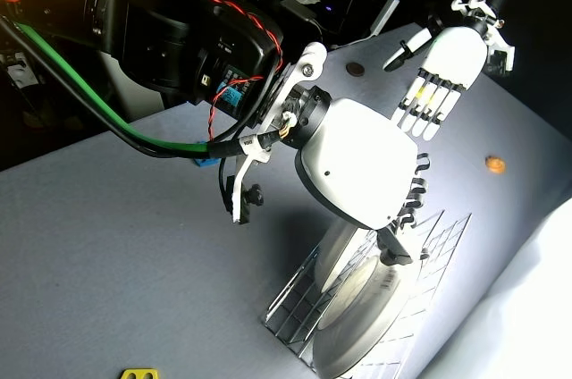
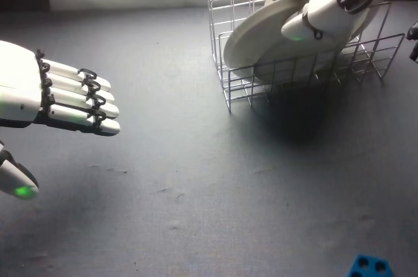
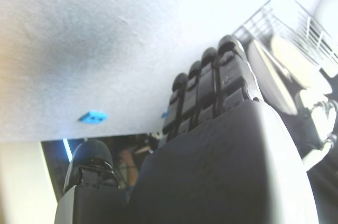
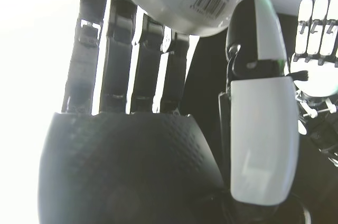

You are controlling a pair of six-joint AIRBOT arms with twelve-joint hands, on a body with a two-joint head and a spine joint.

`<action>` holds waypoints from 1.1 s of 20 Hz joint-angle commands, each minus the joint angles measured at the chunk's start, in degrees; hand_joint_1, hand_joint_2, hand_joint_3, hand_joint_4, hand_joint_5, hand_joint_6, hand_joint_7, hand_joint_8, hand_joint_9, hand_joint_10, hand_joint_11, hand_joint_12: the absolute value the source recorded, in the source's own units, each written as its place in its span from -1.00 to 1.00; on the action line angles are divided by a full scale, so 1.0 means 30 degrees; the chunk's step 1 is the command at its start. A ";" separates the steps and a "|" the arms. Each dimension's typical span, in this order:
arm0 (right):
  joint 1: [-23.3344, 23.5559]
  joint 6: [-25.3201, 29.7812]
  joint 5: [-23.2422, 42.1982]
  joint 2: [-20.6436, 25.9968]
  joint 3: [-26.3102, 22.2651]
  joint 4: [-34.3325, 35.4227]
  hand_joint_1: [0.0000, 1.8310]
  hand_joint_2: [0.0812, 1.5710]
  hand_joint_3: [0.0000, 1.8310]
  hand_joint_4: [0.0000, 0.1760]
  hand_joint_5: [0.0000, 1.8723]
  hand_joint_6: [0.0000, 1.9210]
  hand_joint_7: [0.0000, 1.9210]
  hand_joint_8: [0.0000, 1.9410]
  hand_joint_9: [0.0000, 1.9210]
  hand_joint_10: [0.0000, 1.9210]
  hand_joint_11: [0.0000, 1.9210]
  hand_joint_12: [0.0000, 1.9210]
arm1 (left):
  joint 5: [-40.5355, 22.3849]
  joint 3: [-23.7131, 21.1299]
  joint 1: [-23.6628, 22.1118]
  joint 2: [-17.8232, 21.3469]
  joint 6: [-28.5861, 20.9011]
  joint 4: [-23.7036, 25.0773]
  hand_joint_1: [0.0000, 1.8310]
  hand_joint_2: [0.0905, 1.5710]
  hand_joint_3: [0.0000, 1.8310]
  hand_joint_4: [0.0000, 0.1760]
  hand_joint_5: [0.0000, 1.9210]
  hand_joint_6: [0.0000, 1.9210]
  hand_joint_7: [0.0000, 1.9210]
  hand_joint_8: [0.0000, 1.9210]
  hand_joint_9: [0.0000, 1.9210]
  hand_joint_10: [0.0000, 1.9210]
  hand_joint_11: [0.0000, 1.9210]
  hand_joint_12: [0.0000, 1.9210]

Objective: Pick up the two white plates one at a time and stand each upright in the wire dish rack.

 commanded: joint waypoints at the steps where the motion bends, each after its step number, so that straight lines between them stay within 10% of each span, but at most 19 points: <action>1: 0.0412 0.0063 0.0624 0.0185 -0.0104 -0.0610 -0.07 0.19 -1.00 -1.00 -0.26 -1.00 -0.03 -1.00 -0.07 -0.99 -0.49 -0.13 | -0.0540 -0.0028 -0.0182 0.0166 0.0062 -0.1275 -1.00 0.40 -1.00 -1.00 -1.00 -1.00 -1.00 -1.00 -1.00 -1.00 -1.00 -1.00; 13: 0.2619 0.0409 0.0906 0.1253 -0.0926 -0.1431 -0.18 0.22 -0.99 -1.00 -0.31 -0.99 -0.13 -1.00 -0.16 -1.00 -0.64 -0.02 | -0.1287 -0.0771 -0.0595 0.0496 0.0060 -0.1606 -1.00 0.41 -1.00 -1.00 -1.00 -1.00 -1.00 -1.00 -1.00 -1.00 -1.00 -1.00; 18: 0.1332 1.0961 0.2635 0.2700 -0.0973 -1.3337 -0.20 0.21 -1.00 -1.00 -0.29 -0.99 -0.13 -0.99 -0.16 -1.00 -0.64 -0.02 | -0.2029 -0.1040 -0.0885 0.0645 0.0030 -0.2406 -1.00 0.41 -1.00 -1.00 -0.99 -1.00 -0.99 -0.99 -1.00 -1.00 -1.00 -1.00; 22: -0.0014 1.5487 0.4518 0.3663 -0.0973 -1.8291 -0.21 0.20 -1.00 -1.00 -0.24 -0.99 -0.12 -1.00 -0.15 -1.00 -0.61 -0.07 | -0.2106 -0.1737 -0.1114 0.0808 -0.0473 -0.2637 -1.00 0.41 -1.00 -1.00 -0.99 -1.00 -0.99 -1.00 -1.00 -1.00 -1.00 -1.00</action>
